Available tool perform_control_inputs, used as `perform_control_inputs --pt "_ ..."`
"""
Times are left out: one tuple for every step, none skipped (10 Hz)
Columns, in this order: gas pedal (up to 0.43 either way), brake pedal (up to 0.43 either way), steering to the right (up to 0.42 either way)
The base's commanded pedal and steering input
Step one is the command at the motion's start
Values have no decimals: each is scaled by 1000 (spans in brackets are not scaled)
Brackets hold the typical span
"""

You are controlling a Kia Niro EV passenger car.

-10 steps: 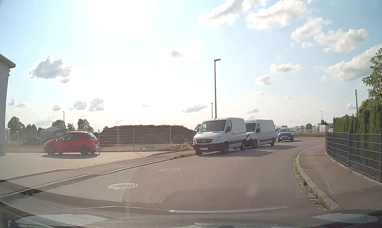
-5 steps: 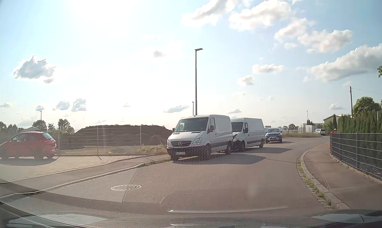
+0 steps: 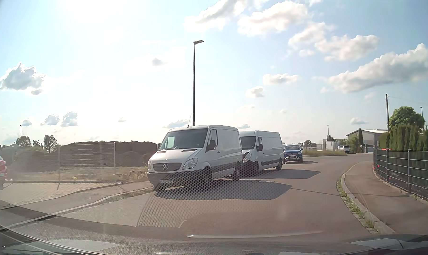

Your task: Follow the waypoints while adhering to traffic rules and regulations

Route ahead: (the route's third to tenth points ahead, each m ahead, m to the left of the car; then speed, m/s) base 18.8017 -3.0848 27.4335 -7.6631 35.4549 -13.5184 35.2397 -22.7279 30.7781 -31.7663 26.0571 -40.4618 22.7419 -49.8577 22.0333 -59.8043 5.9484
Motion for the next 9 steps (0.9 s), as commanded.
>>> perform_control_inputs --pt "0 24 123" --pt "0 24 136" --pt "0 18 144" --pt "0 24 149" --pt "0 24 150" --pt "0 24 151" --pt "0 24 150" --pt "0 18 149" --pt "0 18 146"
